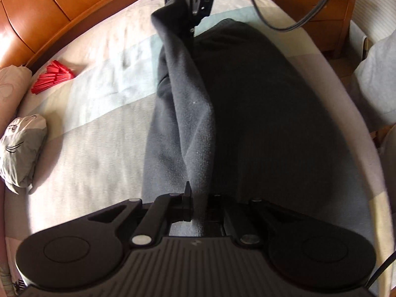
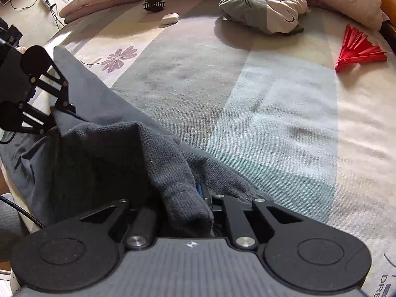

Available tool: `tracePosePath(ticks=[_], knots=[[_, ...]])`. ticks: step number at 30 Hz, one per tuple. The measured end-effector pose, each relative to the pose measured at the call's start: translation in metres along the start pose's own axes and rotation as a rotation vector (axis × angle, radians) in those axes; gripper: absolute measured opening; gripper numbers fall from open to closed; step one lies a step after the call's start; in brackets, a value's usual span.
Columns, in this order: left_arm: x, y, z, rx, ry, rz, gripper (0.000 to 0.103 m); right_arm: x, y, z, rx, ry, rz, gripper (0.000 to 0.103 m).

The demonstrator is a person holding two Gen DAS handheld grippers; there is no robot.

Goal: Fold clothes

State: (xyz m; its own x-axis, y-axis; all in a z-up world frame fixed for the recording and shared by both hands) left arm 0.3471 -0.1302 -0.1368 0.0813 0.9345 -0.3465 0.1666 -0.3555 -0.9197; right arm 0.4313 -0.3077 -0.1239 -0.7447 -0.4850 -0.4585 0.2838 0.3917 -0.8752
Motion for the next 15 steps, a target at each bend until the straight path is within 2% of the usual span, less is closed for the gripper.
tracePosePath(ticks=[5,13,15], knots=[[-0.015,0.000,0.028,0.077,-0.023,0.053,0.000,0.008,0.001,0.006,-0.012,0.017,-0.011,0.014],[-0.029,0.014,0.048,0.137,-0.094,0.085,0.000,0.024,-0.003,0.012,-0.034,0.029,-0.033,0.015],[-0.029,0.018,0.053,0.154,-0.116,0.082,0.000,0.029,-0.005,0.012,-0.026,0.060,-0.035,0.022]])
Point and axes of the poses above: each gripper's, at about its wrist camera, not at the fingertips, and y roughly the way its jaws point, z to its right, x to its underside, the point moved 10 cm from there along y, roughly the way its jaws point, and after that the axes turned 3 degrees about x, right-handed, at the moved point
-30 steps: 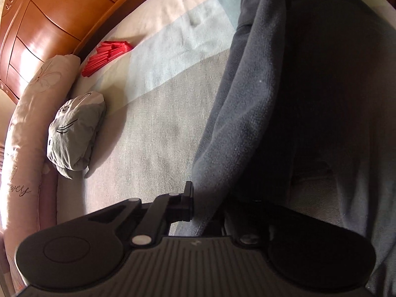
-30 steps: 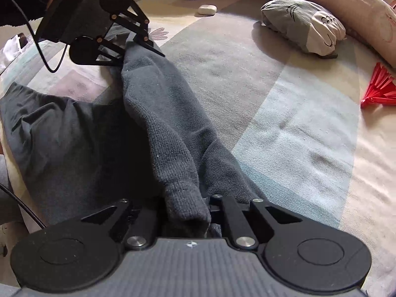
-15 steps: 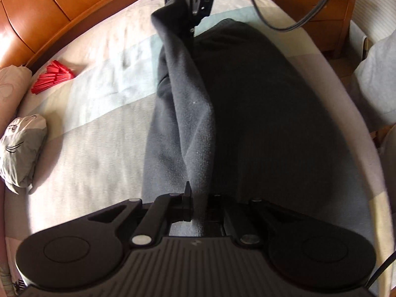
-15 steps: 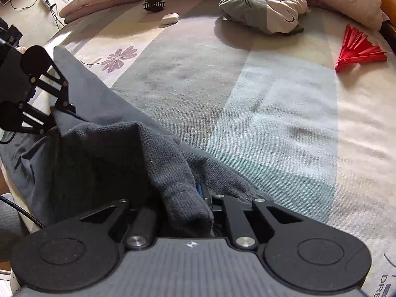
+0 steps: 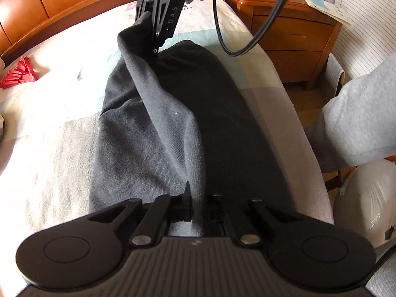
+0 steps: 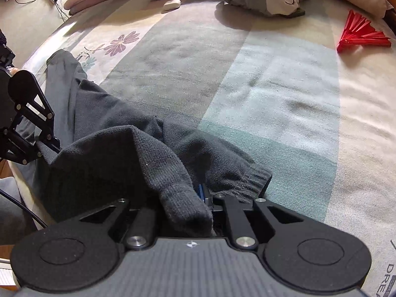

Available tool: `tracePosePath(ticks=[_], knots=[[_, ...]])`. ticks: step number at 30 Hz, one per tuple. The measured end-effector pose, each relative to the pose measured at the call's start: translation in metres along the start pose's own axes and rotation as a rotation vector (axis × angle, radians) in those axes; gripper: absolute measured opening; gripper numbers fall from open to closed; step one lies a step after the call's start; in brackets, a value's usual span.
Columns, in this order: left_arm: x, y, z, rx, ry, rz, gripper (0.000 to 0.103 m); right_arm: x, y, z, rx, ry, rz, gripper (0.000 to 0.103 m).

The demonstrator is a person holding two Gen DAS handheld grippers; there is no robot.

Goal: Fold clothes

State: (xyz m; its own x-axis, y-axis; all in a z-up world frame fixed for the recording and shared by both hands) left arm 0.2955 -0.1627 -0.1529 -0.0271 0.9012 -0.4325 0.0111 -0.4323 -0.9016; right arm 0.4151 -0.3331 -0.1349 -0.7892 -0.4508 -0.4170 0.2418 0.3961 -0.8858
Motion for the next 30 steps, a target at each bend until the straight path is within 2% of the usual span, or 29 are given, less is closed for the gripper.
tracePosePath(ticks=[3,7,11,14,16,20,23,25,26,27,28,29,30], knots=[[0.001,0.009,0.003,0.018,-0.035,-0.002,0.000,0.008,-0.003,0.000,0.011,0.047,-0.001,0.035],[0.005,0.019,0.000,0.027,-0.085,-0.006,0.000,0.019,-0.011,0.001,0.029,0.123,0.005,0.048],[0.002,0.021,-0.003,0.029,-0.111,-0.004,0.000,0.039,-0.037,0.004,0.082,0.264,0.040,0.069],[0.000,0.022,-0.005,0.030,-0.132,-0.003,0.000,0.062,-0.054,0.010,0.089,0.447,0.057,0.071],[-0.002,0.023,-0.006,0.030,-0.145,-0.003,0.000,0.076,-0.059,0.008,0.024,0.618,0.080,0.071],[-0.004,0.021,-0.007,0.027,-0.160,-0.008,0.000,0.089,-0.054,-0.006,-0.184,0.939,0.175,0.071],[-0.004,0.019,-0.006,0.027,-0.150,-0.016,0.000,0.094,-0.032,-0.014,-0.205,1.078,0.174,0.070],[-0.005,0.017,-0.006,0.027,-0.143,-0.021,0.000,0.096,-0.022,-0.016,-0.194,1.137,0.195,0.068],[-0.005,0.016,-0.006,0.027,-0.140,-0.024,0.000,0.096,-0.019,-0.016,-0.183,1.159,0.211,0.060],[-0.005,0.015,-0.006,0.027,-0.137,-0.027,0.000,0.097,-0.017,-0.015,-0.170,1.179,0.227,0.041],[-0.005,0.014,-0.006,0.027,-0.134,-0.030,0.000,0.097,-0.016,-0.014,-0.146,1.185,0.239,0.028],[-0.006,0.013,-0.005,0.027,-0.130,-0.033,0.000,0.098,-0.015,-0.012,-0.111,1.179,0.235,0.009],[-0.006,0.012,-0.005,0.027,-0.127,-0.035,0.000,0.097,-0.015,-0.011,-0.080,1.158,0.225,0.006]])
Point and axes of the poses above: each gripper's, at about its wrist camera, not at the fingertips, and y roughly the way its jaws point, z to its right, x to its underside, the point moved 10 cm from there along y, roughly the way its jaws point, and after that the axes turned 3 degrees about x, right-handed, at the moved point
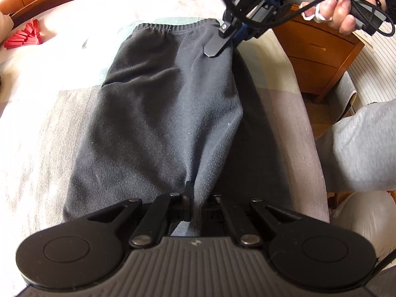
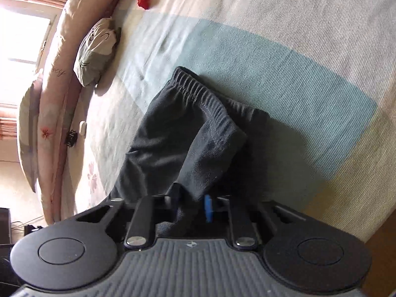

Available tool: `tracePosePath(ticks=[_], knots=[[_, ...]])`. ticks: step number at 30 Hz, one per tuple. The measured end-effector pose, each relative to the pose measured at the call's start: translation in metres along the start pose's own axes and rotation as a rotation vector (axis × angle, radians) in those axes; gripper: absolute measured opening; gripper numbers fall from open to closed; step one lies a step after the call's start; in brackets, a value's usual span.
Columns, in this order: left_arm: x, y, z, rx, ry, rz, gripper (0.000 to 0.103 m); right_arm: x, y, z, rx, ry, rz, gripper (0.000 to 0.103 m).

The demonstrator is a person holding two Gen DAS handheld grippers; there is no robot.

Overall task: Fold clothes
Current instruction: 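Open the right gripper and press the folded waistband flat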

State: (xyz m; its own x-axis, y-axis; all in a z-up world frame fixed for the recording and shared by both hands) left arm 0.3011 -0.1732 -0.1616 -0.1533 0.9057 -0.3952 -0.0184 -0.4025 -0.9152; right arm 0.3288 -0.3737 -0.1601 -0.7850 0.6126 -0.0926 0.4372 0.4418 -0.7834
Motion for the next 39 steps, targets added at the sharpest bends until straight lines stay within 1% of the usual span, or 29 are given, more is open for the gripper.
tracePosePath(ticks=[2,4,6,8,10,13,16,17,18,19,21,23,26,29,30,31,32,33,34,35,36,37,38,39], knots=[[-0.001,-0.003,0.001,0.003,0.012,-0.004,0.000,-0.002,-0.001,-0.004,0.042,-0.070,0.010,0.004],[-0.005,-0.007,0.005,0.018,0.035,-0.003,0.000,-0.006,-0.005,-0.010,0.072,-0.150,0.020,0.004],[-0.009,-0.010,0.008,0.035,0.057,-0.002,0.000,-0.012,-0.009,-0.011,0.101,-0.203,0.028,0.004],[-0.014,-0.012,0.012,0.056,0.065,-0.002,0.000,-0.017,-0.009,-0.011,0.125,-0.228,0.036,0.003],[-0.017,-0.007,0.015,0.087,0.044,-0.002,0.000,-0.019,-0.007,-0.007,0.156,-0.251,0.037,0.003],[-0.021,0.000,0.020,0.120,0.019,-0.004,0.000,-0.017,-0.001,0.006,0.202,-0.244,0.002,0.004],[-0.022,0.007,0.024,0.143,0.003,-0.006,0.001,-0.014,-0.001,0.014,0.182,-0.194,-0.021,0.004],[-0.023,0.009,0.026,0.151,-0.003,-0.007,0.001,-0.013,-0.002,0.018,0.173,-0.171,-0.024,0.008],[-0.023,0.010,0.026,0.154,-0.009,-0.007,0.001,-0.013,-0.004,0.020,0.155,-0.141,-0.020,0.011],[-0.022,0.009,0.025,0.153,-0.016,-0.006,0.001,-0.015,-0.006,0.023,0.131,-0.103,-0.007,0.012],[-0.021,0.007,0.024,0.155,-0.027,-0.002,0.001,-0.019,-0.011,0.028,0.089,-0.030,0.020,0.019],[-0.020,0.004,0.022,0.155,-0.033,0.003,0.001,-0.023,-0.012,0.030,0.075,0.011,0.044,0.020],[-0.020,0.001,0.022,0.156,-0.034,0.008,0.001,-0.027,-0.015,0.023,0.080,0.007,0.073,0.020],[-0.021,-0.001,0.024,0.158,-0.028,0.013,0.001,-0.031,-0.022,0.007,0.052,-0.014,0.093,0.020],[-0.021,-0.002,0.025,0.158,-0.026,0.014,0.001,-0.034,-0.025,0.004,0.045,-0.014,0.094,0.033],[-0.021,-0.002,0.025,0.160,-0.026,0.014,0.001,-0.036,-0.025,0.006,0.059,-0.010,0.095,0.044],[-0.020,-0.001,0.025,0.161,-0.029,0.012,0.001,-0.038,-0.025,0.008,0.081,-0.005,0.097,0.060],[-0.020,0.000,0.025,0.162,-0.030,0.011,0.001,-0.040,-0.025,0.012,0.088,0.012,0.100,0.061],[-0.021,0.000,0.026,0.162,-0.032,0.011,0.001,-0.042,-0.023,0.017,0.088,0.034,0.103,0.061],[-0.021,0.001,0.026,0.162,-0.033,0.011,0.001,-0.043,-0.022,0.021,0.088,0.056,0.106,0.056],[-0.022,0.001,0.026,0.162,-0.034,0.012,0.001,-0.044,-0.021,0.024,0.095,0.057,0.109,0.038],[-0.022,0.000,0.027,0.163,-0.034,0.013,0.001,-0.045,-0.020,0.025,0.105,0.050,0.114,0.023],[-0.022,0.000,0.027,0.163,-0.034,0.014,0.001,-0.045,-0.020,0.026,0.115,0.043,0.118,0.011],[-0.023,-0.001,0.028,0.163,-0.035,0.016,0.001,-0.046,-0.020,0.023,0.126,0.006,0.124,0.010]])
Point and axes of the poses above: each gripper's, at about its wrist camera, not at the fingertips, and y roughly the way its jaws point, z to its right, x to its underside, the point moved 10 cm from there along y, roughly the way its jaws point, and after that the axes turned 3 degrees about x, right-handed, at the moved point
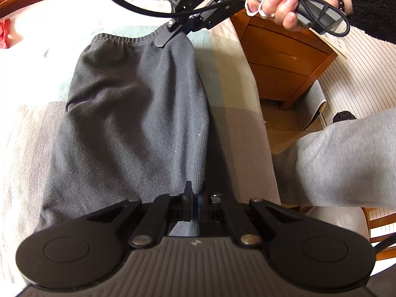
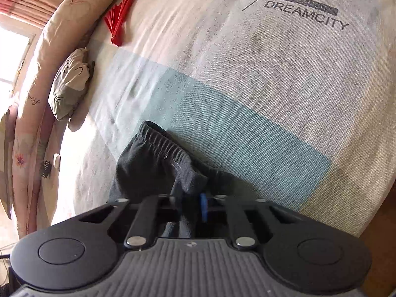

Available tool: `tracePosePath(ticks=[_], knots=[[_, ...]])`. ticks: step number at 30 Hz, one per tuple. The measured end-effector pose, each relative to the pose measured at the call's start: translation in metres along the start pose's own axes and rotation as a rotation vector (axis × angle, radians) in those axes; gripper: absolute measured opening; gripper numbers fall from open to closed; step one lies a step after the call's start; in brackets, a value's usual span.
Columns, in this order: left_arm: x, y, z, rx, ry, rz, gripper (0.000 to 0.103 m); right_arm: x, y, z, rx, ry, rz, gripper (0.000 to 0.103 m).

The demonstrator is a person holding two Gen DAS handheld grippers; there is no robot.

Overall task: Fold clothes
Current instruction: 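Open the right gripper and press the folded waistband flat, then smooth the folded sweatpants with both open grippers pressing the fabric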

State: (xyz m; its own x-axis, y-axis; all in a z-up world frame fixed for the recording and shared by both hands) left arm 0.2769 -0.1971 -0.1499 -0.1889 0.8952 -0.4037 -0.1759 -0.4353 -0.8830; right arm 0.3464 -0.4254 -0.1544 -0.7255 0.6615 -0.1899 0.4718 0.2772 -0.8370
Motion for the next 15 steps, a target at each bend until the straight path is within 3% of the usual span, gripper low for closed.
tracePosePath(ticks=[7,11,15], knots=[[0.001,0.008,0.002,0.002,-0.013,-0.014,0.001,-0.005,0.006,-0.020,0.106,-0.280,0.013,0.010],[-0.001,0.013,-0.001,0.017,-0.080,-0.008,0.009,0.000,0.004,-0.014,0.144,-0.330,-0.004,0.013],[0.003,-0.002,-0.011,-0.014,-0.139,0.013,0.014,-0.008,-0.017,-0.018,0.168,-0.367,0.036,0.025]])
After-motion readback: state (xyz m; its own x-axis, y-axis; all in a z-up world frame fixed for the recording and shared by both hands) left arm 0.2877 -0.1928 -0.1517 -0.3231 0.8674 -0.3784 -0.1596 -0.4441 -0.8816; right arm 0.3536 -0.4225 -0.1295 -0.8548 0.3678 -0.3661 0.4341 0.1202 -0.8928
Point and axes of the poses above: each gripper's, at about its wrist camera, not at the fingertips, and y roughly the way its jaws point, z to its right, x to its underside, the point moved 10 cm from there along y, roughly the way its jaws point, and after that the axes turned 3 degrees about x, right-handed, at the moved point
